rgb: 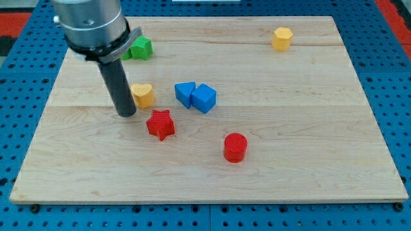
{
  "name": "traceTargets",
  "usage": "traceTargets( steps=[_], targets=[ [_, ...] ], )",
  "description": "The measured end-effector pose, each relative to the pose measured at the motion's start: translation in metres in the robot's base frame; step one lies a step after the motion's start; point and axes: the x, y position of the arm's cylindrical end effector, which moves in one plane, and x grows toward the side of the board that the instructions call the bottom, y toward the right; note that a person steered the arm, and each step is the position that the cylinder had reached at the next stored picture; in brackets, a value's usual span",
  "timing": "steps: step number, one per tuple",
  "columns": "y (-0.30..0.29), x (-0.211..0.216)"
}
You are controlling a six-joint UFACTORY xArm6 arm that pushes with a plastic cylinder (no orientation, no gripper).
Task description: Move the yellow heart to the bottom of the yellow hexagon
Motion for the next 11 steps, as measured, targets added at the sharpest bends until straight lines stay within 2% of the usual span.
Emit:
traceTargets(
  steps=[1,3,4,5,7,10,11],
  targets=[
    [-0.002,-0.04],
    [0.078,-0.068],
    [0.104,-0.133],
    [0.168,-0.137],
    [0.236,-0.116],
    [0.269,-0.1],
    [0.272,-0.124]
  ],
)
